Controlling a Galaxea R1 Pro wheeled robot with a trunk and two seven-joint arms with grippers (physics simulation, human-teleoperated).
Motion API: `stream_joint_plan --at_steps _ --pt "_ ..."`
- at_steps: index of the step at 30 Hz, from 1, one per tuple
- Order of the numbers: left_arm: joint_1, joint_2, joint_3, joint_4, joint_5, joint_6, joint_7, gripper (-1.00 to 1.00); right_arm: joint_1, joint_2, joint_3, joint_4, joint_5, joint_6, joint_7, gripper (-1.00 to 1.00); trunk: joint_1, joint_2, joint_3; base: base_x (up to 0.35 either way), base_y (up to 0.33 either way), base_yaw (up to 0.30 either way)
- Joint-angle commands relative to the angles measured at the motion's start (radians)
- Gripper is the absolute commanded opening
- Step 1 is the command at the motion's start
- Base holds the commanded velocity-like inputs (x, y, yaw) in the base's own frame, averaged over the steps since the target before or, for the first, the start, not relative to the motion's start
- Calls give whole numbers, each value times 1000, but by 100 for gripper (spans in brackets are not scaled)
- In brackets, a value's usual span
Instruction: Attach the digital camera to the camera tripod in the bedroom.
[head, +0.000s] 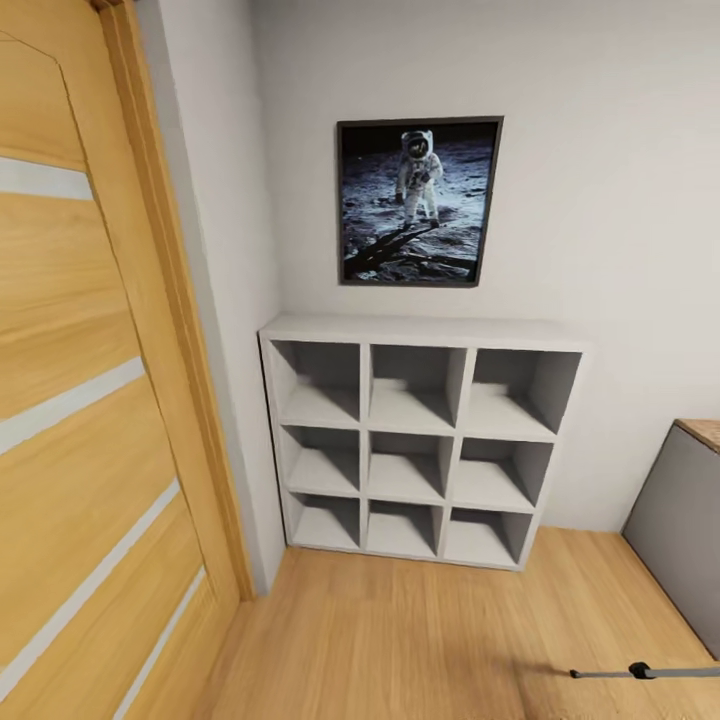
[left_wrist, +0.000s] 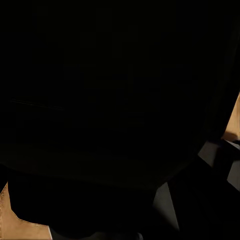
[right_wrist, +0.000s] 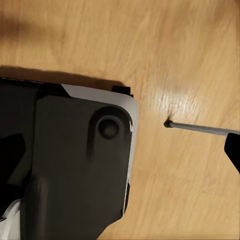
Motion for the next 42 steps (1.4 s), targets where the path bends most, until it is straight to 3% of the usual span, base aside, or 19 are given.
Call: stream_joint_plan --at_steps 1,28,42 --pt "0 0 6 0 -14 -2 4 -100 -1 -1 -8 3 8 -5 2 100 1 -1 -1 239 0 -286" --pt "0 -2 3 0 -18 0 2 -100 -1 0 -8 3 8 -5 2 100 1 -1 -1 309 0 -286" --pt "0 -2 3 0 -18 -2 3 -100 -1 -1 -8 3 8 -5 2 100 1 -1 -1 52 0 -287"
